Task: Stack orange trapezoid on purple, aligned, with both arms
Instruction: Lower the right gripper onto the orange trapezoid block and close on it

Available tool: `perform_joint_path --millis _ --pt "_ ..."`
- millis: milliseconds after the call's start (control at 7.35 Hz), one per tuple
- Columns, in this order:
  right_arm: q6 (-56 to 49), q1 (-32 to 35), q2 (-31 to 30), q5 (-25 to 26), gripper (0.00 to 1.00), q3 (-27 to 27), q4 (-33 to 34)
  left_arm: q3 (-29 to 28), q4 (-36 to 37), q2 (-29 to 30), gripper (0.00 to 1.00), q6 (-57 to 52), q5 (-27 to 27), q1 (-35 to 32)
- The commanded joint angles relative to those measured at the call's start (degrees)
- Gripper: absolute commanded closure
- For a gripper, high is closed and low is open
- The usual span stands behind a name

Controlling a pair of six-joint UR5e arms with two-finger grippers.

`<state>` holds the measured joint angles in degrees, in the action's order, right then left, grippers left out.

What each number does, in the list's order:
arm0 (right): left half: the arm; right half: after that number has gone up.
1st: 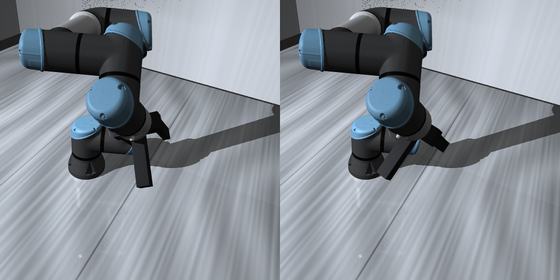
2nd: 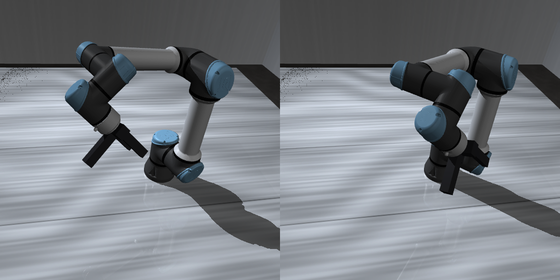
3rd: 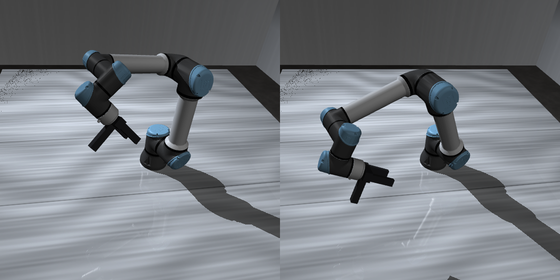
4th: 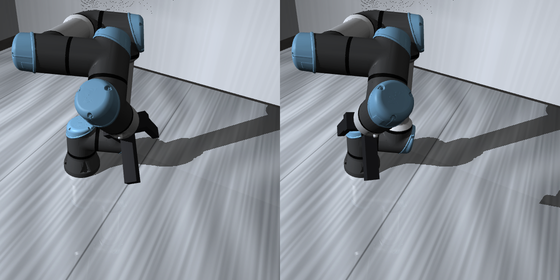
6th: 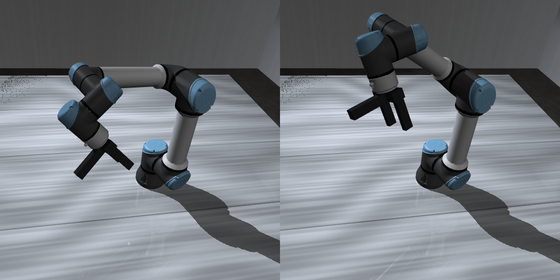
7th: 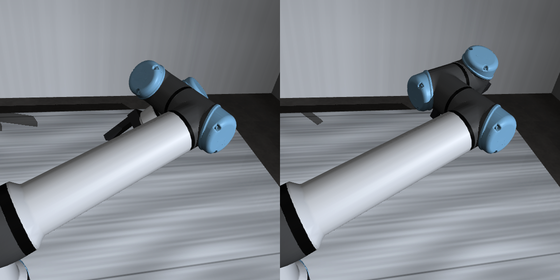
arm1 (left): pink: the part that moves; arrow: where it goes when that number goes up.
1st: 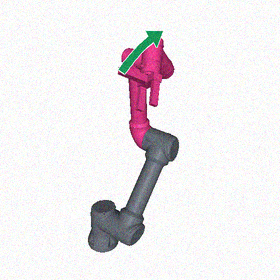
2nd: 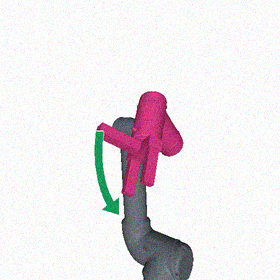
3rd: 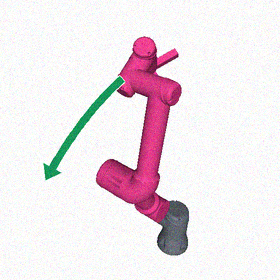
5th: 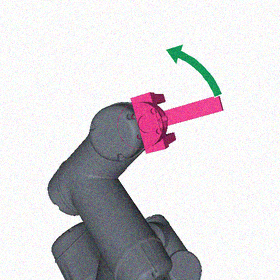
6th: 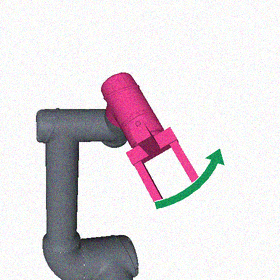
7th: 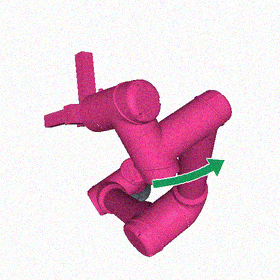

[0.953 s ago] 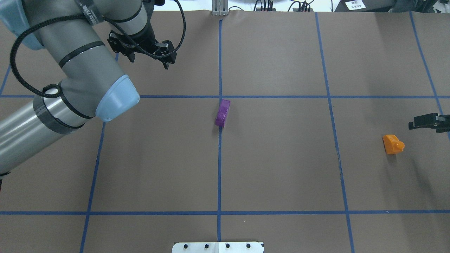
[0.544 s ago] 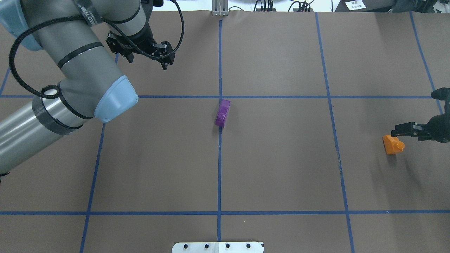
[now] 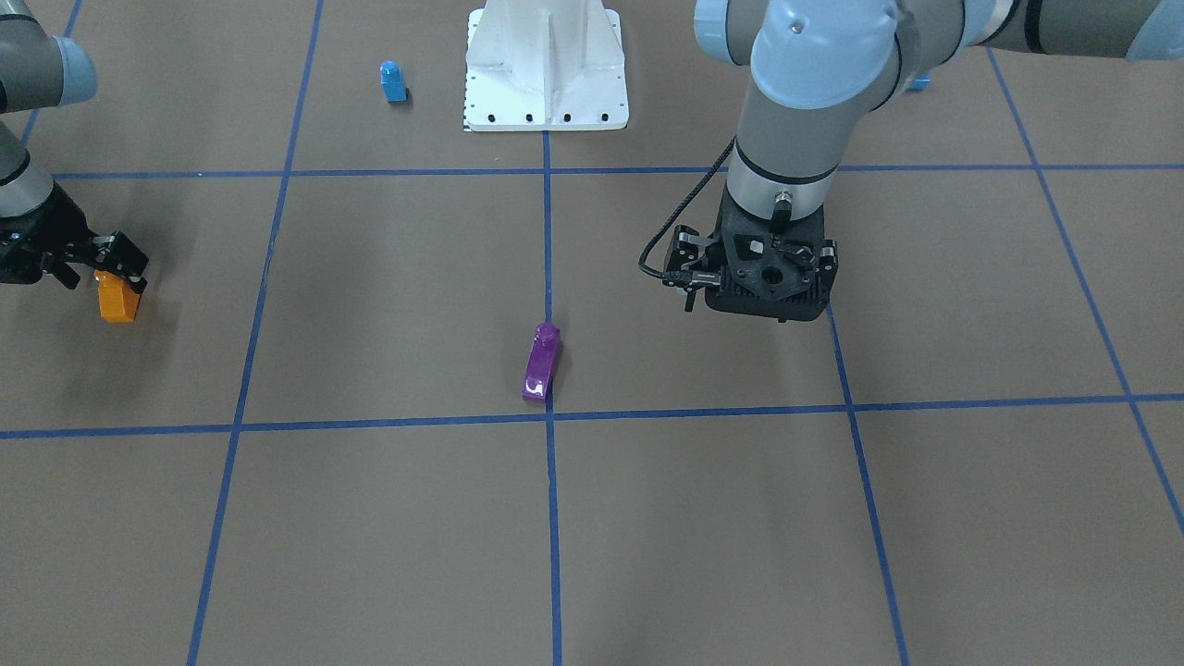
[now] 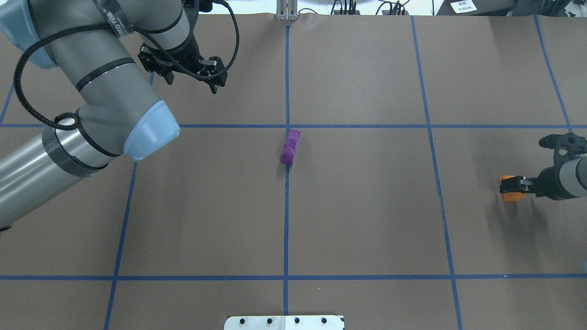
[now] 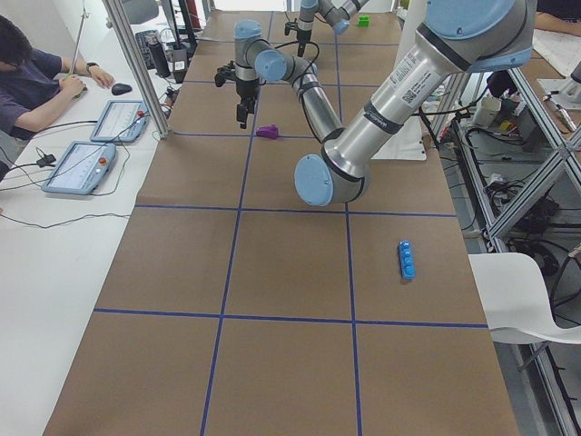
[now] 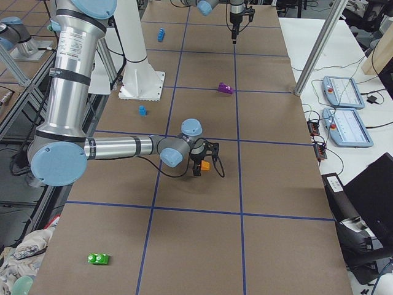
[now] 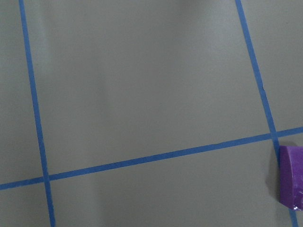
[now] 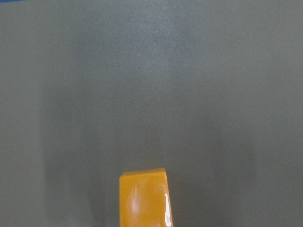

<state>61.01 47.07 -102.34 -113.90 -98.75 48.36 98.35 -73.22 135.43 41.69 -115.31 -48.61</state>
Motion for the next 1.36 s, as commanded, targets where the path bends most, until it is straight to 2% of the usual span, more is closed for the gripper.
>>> perform_joint_path --millis 0,272,408,544,817,1089,1225 --pt "-0.1 -0.39 0.38 -0.45 0.03 -0.04 0.07 0.18 -0.35 -1.04 0.0 -0.03 0.0 0.0" --pt "-0.19 -0.83 1.53 -0.98 0.58 0.05 0.16 0.09 -0.43 -1.05 0.0 -0.21 0.0 0.0" --pt "-0.36 -0.84 1.53 -1.41 0.82 -0.04 0.25 0.09 -0.44 -1.05 0.0 -0.21 0.0 0.0" --pt "-0.45 -0.84 1.53 -1.94 1.0 -0.3 0.25 0.18 -0.44 -1.05 0.0 -0.12 0.0 0.09" --pt "-0.89 2.31 1.79 -7.72 1.0 -3.88 1.73 0.96 -0.35 -1.22 0.0 -0.21 0.08 -0.08" --pt "-0.02 4.0 11.41 -8.01 1.0 -5.4 11.0 1.84 0.0 -3.14 0.0 -2.21 0.09 -1.39" --pt "0.25 3.91 16.16 -8.09 1.0 -5.23 14.19 3.5 0.0 -5.94 0.0 -5.27 0.0 -3.06"
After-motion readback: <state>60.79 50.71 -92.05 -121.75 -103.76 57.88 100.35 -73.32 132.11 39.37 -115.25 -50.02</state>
